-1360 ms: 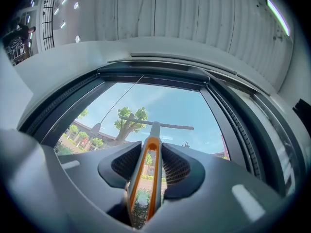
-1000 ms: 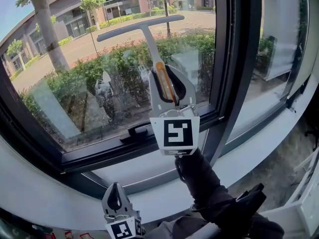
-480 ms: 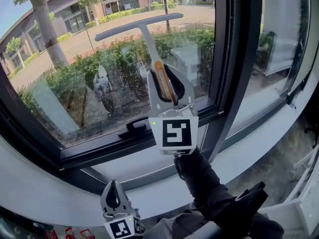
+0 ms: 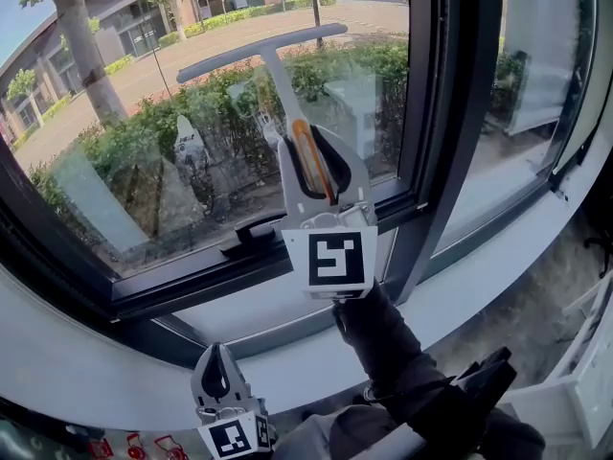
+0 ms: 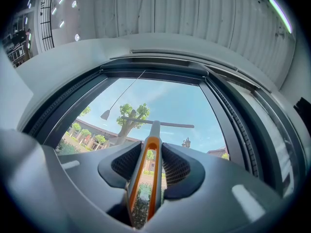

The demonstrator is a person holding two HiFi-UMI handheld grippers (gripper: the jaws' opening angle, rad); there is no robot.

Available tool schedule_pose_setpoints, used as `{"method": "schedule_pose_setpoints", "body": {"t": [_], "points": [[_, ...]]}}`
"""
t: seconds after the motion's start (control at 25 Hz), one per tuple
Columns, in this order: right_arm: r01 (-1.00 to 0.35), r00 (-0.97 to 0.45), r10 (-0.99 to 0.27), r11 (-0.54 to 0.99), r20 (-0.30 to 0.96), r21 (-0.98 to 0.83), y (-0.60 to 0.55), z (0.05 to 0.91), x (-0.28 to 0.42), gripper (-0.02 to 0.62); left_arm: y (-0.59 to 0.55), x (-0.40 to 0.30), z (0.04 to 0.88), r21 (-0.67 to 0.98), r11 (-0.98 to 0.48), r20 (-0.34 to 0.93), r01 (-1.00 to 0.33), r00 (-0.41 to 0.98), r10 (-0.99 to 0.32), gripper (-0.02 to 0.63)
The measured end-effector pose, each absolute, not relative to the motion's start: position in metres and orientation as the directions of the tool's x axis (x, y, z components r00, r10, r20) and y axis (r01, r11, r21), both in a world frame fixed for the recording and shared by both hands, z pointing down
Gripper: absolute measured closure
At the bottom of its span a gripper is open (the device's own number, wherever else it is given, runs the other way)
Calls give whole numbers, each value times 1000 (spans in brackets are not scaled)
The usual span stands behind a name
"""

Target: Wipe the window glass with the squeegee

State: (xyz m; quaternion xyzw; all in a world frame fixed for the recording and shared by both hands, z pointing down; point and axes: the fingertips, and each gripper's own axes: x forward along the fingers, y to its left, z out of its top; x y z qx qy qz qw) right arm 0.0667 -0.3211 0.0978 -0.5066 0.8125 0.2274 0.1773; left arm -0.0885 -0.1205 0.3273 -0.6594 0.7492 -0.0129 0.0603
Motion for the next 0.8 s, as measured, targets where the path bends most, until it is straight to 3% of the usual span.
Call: {"method": "schedule_pose_setpoints", "body": {"t": [0.8], "points": [[-902, -431, -767, 388, -475, 190, -319, 130, 69, 465, -117, -82, 331, -102, 117, -64, -988, -111, -992, 606]]}}
